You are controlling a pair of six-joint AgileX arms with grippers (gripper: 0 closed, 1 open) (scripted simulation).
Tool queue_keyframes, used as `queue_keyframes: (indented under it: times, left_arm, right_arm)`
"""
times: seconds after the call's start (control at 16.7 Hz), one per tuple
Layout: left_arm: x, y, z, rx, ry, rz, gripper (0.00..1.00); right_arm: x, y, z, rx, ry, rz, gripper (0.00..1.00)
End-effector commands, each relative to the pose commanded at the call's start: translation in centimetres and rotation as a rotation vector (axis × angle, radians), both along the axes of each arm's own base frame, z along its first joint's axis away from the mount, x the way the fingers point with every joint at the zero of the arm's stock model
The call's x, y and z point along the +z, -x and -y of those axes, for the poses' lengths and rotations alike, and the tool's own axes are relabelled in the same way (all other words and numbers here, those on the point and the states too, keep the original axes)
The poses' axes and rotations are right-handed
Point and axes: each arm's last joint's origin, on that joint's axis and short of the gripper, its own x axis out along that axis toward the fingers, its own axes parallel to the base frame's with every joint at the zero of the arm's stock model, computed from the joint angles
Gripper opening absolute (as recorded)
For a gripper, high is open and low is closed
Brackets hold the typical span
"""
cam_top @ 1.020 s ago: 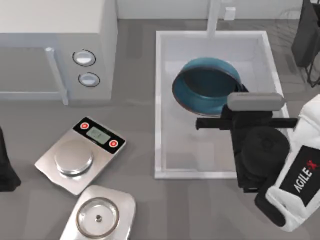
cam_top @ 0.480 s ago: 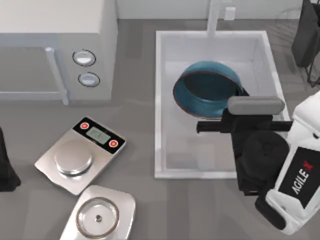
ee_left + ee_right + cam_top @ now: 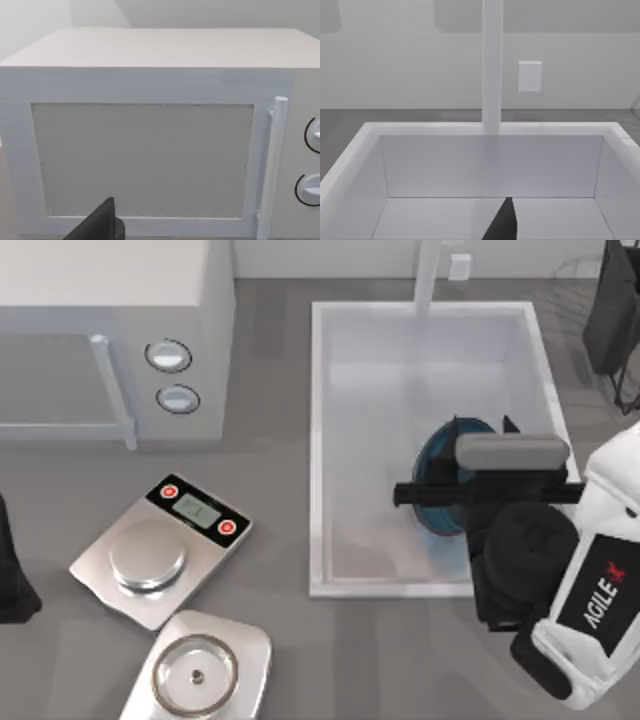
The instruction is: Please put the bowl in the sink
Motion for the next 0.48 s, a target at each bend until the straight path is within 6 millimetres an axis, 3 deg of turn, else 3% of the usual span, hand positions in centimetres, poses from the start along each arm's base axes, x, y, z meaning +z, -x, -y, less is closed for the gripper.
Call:
queue_keyframes:
  times: [0.12,0.48]
  left_arm:
    - [0.00,0.00,0.00,0.000,0.000,0.000,1.00]
    - [0.00,0.00,0.00,0.000,0.000,0.000,1.00]
  right_arm:
    - [0.00,0.00,0.00,0.000,0.000,0.000,0.98]
    - [0.00,0.00,0.00,0.000,0.000,0.000,1.00]
